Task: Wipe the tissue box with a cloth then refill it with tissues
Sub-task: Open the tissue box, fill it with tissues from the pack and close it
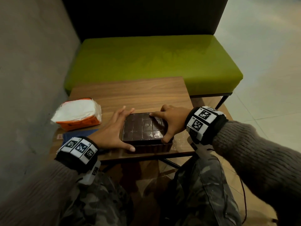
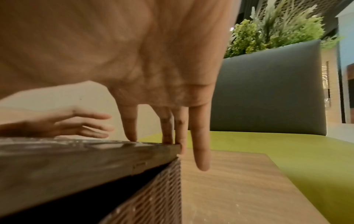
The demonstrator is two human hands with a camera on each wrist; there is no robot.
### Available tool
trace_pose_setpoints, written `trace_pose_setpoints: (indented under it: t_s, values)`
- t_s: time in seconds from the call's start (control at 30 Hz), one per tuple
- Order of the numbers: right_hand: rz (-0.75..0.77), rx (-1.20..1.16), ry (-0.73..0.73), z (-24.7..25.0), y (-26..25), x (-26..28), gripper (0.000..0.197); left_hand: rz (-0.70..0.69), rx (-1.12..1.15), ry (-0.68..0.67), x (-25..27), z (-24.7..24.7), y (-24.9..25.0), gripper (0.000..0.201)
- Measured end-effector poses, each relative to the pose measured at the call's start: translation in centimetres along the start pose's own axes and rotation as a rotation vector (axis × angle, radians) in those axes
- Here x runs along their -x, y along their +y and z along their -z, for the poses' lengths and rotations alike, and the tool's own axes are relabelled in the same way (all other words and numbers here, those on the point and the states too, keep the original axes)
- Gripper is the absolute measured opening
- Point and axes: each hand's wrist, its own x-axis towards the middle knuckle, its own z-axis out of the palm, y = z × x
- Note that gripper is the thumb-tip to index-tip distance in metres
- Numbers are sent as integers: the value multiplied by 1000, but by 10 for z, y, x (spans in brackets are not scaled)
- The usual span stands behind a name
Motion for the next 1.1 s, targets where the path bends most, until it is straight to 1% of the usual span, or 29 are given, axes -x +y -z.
trace_pose_setpoints:
  t_s: [0.03, 0.07, 0.17, 0.2, 0.23, 0.27, 0.3, 0.33, 0.37, 0.4, 0.47, 0.5, 0.53, 0.57, 0.63, 0.67, 0.7, 0.77, 0.83, 0.9, 0.97, 1.03, 1.1]
  values:
    - [9, -71, 20, 3, 3, 0, 108, -26, -42, 32, 1, 7, 4, 118]
    - [17, -140, 44, 7, 5, 0, 104, -76, -108, 79, 3, 13, 7, 105]
    - [29, -392, 103, 19, 13, 5, 96, -314, -339, 257, 6, 25, 19, 55]
    - [35, -499, 138, 20, 15, 7, 94, -382, -388, 326, 7, 28, 20, 43]
    - [39, -605, 189, 18, 16, 11, 93, -440, -413, 402, 9, 30, 19, 36]
    - [38, -688, 265, 15, 16, 15, 95, -465, -407, 476, 10, 32, 18, 33]
    - [31, -731, 369, 8, 14, 20, 99, -444, -373, 550, 10, 37, 18, 32]
    - [9, -729, 482, -2, 9, 24, 102, -375, -304, 618, 9, 43, 18, 30]
    - [-18, -691, 587, -16, 2, 28, 100, -281, -200, 673, 7, 52, 17, 27]
    - [-44, -621, 661, -32, -7, 31, 96, -191, -76, 718, 4, 61, 14, 24]
    - [-68, -427, 703, -68, -26, 28, 83, -60, 121, 783, -7, 80, 2, 19]
    - [-83, -337, 704, -85, -35, 24, 76, -6, 170, 799, -15, 89, -4, 19]
    - [-107, -273, 710, -100, -43, 19, 69, 67, 196, 790, -25, 97, -9, 19]
    - [-136, -249, 718, -110, -49, 15, 62, 154, 237, 746, -35, 103, -12, 19]
    - [-184, -276, 768, -123, -56, 8, 45, 334, 390, 614, -62, 106, -16, 20]
    - [-184, -297, 802, -127, -59, 5, 37, 405, 448, 553, -74, 105, -16, 23]
    - [-166, -321, 826, -131, -60, 2, 30, 439, 474, 507, -86, 101, -17, 26]
    - [-104, -377, 826, -137, -60, -2, 20, 438, 469, 447, -108, 90, -24, 29]
    - [-19, -451, 797, -135, -51, -4, 19, 389, 430, 408, -125, 79, -36, 29]
    - [56, -543, 747, -130, -38, -6, 25, 344, 399, 368, -138, 68, -47, 22]
    - [109, -569, 678, -125, -27, -7, 31, 321, 366, 346, -149, 55, -58, 18]
    - [144, -552, 636, -122, -20, -9, 31, 336, 376, 328, -160, 45, -69, 17]
    - [152, -575, 596, -118, -16, -9, 30, 392, 415, 308, -169, 38, -76, 18]
